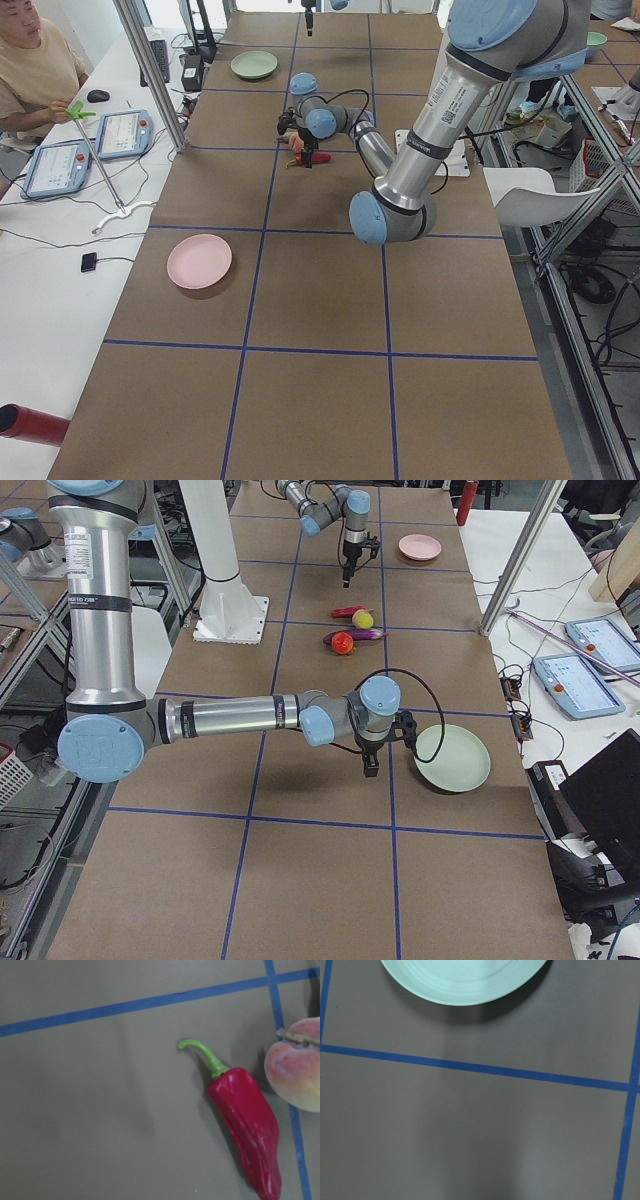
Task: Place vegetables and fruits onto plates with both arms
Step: 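Lower the left gripper onto the red chili pepper while the right arm approaches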
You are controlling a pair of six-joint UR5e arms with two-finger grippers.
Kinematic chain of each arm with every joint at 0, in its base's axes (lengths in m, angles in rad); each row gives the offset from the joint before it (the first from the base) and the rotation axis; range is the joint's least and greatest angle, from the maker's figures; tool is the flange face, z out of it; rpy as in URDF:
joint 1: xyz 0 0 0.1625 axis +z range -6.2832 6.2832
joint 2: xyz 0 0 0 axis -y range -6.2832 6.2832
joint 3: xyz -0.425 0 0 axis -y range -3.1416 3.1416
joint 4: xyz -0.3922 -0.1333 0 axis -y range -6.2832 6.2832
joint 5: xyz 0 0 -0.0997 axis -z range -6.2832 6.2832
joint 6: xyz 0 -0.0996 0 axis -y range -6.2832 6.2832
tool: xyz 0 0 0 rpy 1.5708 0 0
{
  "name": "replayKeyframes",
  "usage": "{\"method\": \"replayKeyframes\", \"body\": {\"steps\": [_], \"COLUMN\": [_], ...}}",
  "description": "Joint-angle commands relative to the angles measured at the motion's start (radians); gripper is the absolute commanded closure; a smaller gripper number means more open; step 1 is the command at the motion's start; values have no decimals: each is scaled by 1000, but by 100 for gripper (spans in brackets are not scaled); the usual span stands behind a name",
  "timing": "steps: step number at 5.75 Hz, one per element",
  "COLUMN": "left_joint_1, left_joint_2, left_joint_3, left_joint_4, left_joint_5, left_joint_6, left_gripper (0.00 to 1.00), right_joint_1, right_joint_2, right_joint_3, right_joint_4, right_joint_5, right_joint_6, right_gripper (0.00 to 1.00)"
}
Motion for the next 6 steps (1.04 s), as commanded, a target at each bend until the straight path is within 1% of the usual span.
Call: {"method": "replayKeyframes", "body": {"steps": [1,2,3,4,6], "left_joint_1": [20,20,34,44,58], "left_joint_2": [-93,-124,-139,-138,-143], "left_joint_3": [122,169,193,206,230], "left_joint_4": [-9,-12,-12,-12,-13], "left_joint_5": [12,14,18,18,23], "left_joint_6": [16,16,16,13,5], "left_gripper": [2,2,2,2,2], "right_joint_1": [-47,-94,-153,-193,-222], "right_joint_2": [21,56,96,133,135], "right_joint_3": [39,76,100,101,101], "right_joint_4": [2,4,4,4,4], "right_joint_5": [0,-1,-6,-14,-26], "right_joint_6": [101,238,356,435,462], "right_gripper": [0,0,0,0,0]}}
